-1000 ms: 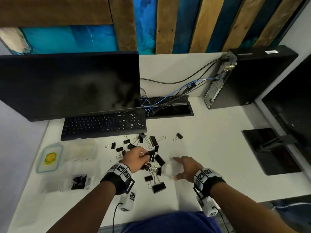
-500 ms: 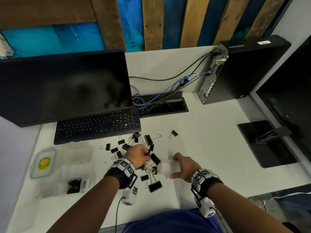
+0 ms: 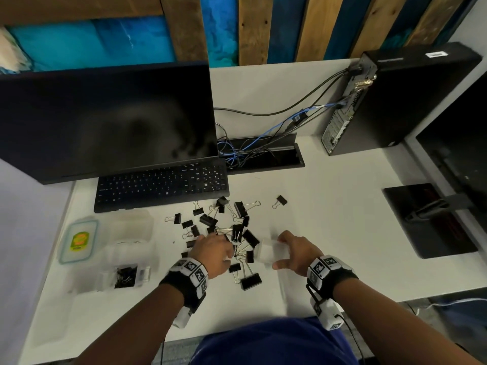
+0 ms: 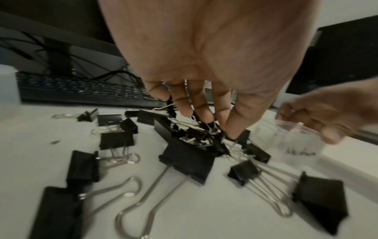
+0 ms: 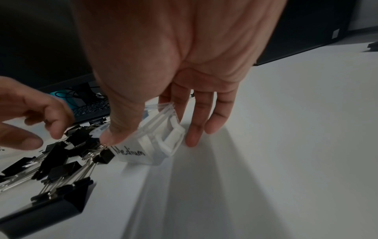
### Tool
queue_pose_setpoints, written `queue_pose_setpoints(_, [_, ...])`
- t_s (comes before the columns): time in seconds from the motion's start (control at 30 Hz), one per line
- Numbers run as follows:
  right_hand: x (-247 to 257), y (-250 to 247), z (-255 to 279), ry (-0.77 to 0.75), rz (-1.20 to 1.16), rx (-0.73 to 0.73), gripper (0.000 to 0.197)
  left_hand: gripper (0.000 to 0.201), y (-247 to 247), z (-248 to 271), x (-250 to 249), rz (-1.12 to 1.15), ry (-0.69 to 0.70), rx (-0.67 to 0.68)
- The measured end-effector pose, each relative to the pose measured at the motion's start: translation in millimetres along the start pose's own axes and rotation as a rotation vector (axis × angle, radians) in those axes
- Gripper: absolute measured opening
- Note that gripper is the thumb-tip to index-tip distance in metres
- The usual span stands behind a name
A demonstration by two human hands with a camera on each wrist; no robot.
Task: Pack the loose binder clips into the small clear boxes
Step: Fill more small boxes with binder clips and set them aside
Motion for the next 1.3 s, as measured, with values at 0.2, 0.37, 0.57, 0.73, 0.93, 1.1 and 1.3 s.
queue_pose_setpoints(0.2, [0.0,2.6,0.8,0.013,0.008,-0.005,0.072,0.036,22.1,-0.1,-13.0,-0.214,-0.021,0.117])
queue_pose_setpoints(0.37, [0.2,2.9,0.8,0.012,0.000,-0.006,0.069,0.030,19.2,1.7,-12.2,-0.232,-0.024,0.080])
queue_pose_setpoints(0.57, [0.2,3.3,0.6,0.012,-0.003,-0.004,0.068,0.031,16.6,4.2,-3.6,-0.096,-0.004,0.018])
queue_pose_setpoints(0.73, [-0.4,2.8,1.8,0.003,-0.008,-0.002,0.067,0.039,30.0,7.9,-8.6,-0.144,0.029,0.071])
queue_pose_setpoints(0.93, [1.1,1.8,2.3,-0.016,-0.003,0.004,0.067,0.029,25.9,7.9,-12.1,-0.215,0.018,0.027])
queue_pose_setpoints(1.1, [1.7,1.4,4.4,-0.025,-0.010,-0.001,0.065,0.028,16.0,11.0,-11.2,-0.123,0.020,-0.064])
queue_pose_setpoints(1.3, [2.0,1.8,4.5,-0.022,-0.022,0.002,0.066,0.012,-5.7,9.8,-12.2,0.416,-0.070,-0.130])
Point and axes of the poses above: each hand's wrist, its own z-axis away from the middle knuckle, its own y-axis out of the palm, x = y × z, the point moved 3 cm from there along -z, towards the middle knuckle, and after that the axes turned 9 degrees about -y, right-handed, at the moved point
